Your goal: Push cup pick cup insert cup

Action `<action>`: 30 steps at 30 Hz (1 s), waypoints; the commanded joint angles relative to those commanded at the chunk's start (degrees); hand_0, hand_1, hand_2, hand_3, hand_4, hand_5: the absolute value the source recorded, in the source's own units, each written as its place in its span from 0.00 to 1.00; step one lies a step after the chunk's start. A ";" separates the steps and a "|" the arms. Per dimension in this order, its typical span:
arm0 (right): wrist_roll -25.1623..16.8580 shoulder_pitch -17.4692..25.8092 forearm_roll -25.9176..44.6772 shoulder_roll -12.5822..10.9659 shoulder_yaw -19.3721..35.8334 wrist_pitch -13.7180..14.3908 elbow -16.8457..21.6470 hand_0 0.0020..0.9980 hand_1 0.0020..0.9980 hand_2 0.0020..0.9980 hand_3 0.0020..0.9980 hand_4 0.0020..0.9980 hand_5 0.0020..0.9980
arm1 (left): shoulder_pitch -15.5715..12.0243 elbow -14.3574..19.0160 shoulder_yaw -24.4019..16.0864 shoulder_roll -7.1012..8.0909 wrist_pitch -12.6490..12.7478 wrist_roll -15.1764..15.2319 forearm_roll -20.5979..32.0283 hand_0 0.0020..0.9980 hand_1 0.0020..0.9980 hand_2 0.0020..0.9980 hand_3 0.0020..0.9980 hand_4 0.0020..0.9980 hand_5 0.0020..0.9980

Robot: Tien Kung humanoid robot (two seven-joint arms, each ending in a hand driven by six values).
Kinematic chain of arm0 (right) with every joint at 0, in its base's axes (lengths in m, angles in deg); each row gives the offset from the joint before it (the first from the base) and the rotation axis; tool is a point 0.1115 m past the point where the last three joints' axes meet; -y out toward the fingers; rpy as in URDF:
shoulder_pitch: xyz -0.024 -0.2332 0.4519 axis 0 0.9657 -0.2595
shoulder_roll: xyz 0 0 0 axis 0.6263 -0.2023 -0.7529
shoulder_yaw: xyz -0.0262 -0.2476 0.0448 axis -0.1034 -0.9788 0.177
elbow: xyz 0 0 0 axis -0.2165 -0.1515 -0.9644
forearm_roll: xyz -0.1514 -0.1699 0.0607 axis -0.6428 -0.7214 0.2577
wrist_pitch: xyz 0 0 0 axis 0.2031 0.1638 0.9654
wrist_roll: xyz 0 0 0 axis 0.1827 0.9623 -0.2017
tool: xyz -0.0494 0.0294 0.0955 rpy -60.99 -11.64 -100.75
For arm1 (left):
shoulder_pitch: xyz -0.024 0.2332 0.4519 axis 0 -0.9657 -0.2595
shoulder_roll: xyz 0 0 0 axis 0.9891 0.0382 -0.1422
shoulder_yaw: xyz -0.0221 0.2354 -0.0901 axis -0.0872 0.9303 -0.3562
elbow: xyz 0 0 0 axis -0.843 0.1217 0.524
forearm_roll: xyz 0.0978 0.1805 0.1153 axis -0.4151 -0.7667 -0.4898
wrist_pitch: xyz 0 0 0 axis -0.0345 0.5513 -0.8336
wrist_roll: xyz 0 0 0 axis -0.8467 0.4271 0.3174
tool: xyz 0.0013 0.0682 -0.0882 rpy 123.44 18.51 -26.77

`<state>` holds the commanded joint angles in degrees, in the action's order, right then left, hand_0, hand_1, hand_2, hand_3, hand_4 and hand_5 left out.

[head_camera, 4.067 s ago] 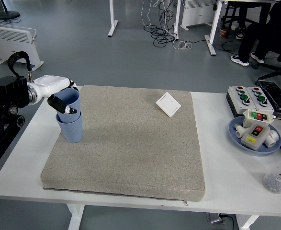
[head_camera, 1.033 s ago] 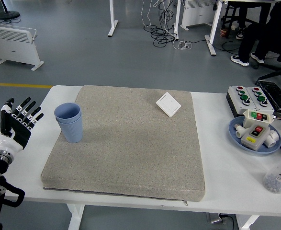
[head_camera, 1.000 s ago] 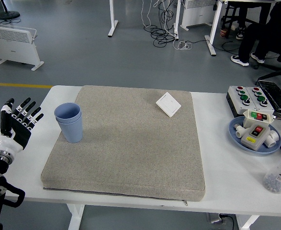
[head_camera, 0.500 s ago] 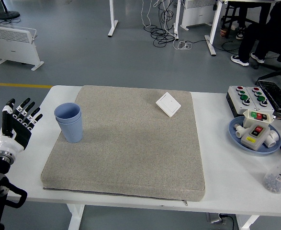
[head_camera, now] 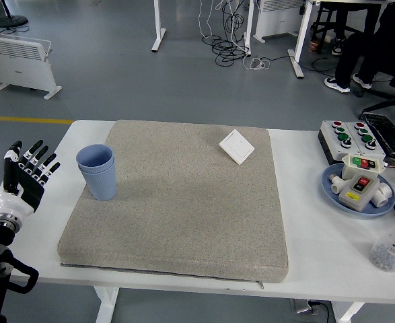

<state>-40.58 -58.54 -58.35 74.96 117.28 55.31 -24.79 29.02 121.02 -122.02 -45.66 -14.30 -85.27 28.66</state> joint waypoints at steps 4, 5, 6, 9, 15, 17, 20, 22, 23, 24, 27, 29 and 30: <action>0.01 -0.04 -0.08 -0.01 0.04 -0.02 0.00 0.78 0.69 0.69 0.57 0.13 0.47 | 0.06 -0.13 0.00 -0.05 -0.07 -0.06 -0.07 0.88 0.88 0.95 0.85 0.59 1.00; 0.01 -0.04 -0.09 -0.01 0.04 -0.02 0.00 0.78 0.69 0.69 0.57 0.13 0.47 | 0.05 -0.15 0.02 -0.06 -0.10 -0.09 -0.08 0.88 0.88 0.95 0.85 0.59 1.00; 0.00 -0.04 -0.09 -0.02 0.04 -0.03 0.00 0.78 0.69 0.69 0.57 0.13 0.47 | 0.03 -0.17 0.04 -0.06 -0.12 -0.12 -0.07 0.88 0.88 0.95 0.85 0.59 1.00; -0.01 -0.03 -0.06 -0.02 0.03 -0.03 0.00 0.78 0.69 0.69 0.57 0.13 0.47 | -0.06 -0.26 0.08 -0.14 -0.11 -0.11 -0.04 0.88 0.88 0.95 0.85 0.59 1.00; 0.00 0.05 0.01 0.01 -0.03 -0.02 0.00 0.78 0.69 0.69 0.57 0.13 0.47 | -0.16 -0.36 0.29 -0.28 -0.07 -0.06 -0.05 0.88 0.88 0.95 0.85 0.59 1.00; 0.02 0.11 0.08 0.01 -0.10 -0.01 0.00 0.78 0.69 0.69 0.57 0.13 0.47 | -0.21 -0.37 0.35 -0.30 -0.16 -0.14 -0.06 0.88 0.88 0.95 0.85 0.59 1.00; 0.02 0.15 0.00 -0.01 -0.13 -0.01 0.00 0.78 0.69 0.69 0.57 0.13 0.47 | -0.26 -0.42 0.43 -0.34 -0.19 -0.16 -0.07 0.88 0.88 0.95 0.85 0.59 1.00; 0.03 0.22 -0.07 0.01 -0.12 0.02 0.00 0.78 0.69 0.69 0.57 0.13 0.47 | -0.30 -0.50 0.55 -0.40 -0.19 -0.14 -0.10 0.88 0.88 0.95 0.85 0.59 1.00; 0.03 0.26 -0.06 0.02 -0.16 0.03 0.00 0.78 0.69 0.69 0.57 0.13 0.47 | -0.33 -0.53 0.57 -0.43 -0.19 -0.14 -0.12 0.88 0.88 0.95 0.85 0.59 1.00; 0.02 0.28 -0.07 0.02 -0.17 0.04 0.00 0.78 0.69 0.69 0.57 0.13 0.47 | -0.38 -0.57 0.59 -0.46 -0.19 -0.15 -0.14 0.88 0.88 0.95 0.85 0.59 1.00; 0.00 0.34 -0.09 0.02 -0.24 0.06 0.00 0.78 0.69 0.69 0.57 0.13 0.47 | -0.50 -0.64 0.64 -0.52 -0.16 -0.18 -0.17 0.88 0.88 0.95 0.85 0.59 1.00; 0.02 0.41 -0.21 0.03 -0.24 0.07 0.00 0.78 0.69 0.69 0.57 0.13 0.47 | -0.59 -0.64 0.64 -0.55 -0.11 -0.15 -0.20 0.88 0.88 0.95 0.85 0.59 1.00; 0.02 0.45 -0.23 0.03 -0.28 0.07 0.00 0.78 0.69 0.69 0.57 0.13 0.47 | -0.63 -0.62 0.62 -0.57 -0.09 -0.13 -0.21 0.88 0.88 0.95 0.85 0.59 1.00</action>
<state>-40.56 -58.09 -58.58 74.99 117.00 55.38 -24.79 28.39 120.40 -121.40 -46.22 -14.39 -85.40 28.45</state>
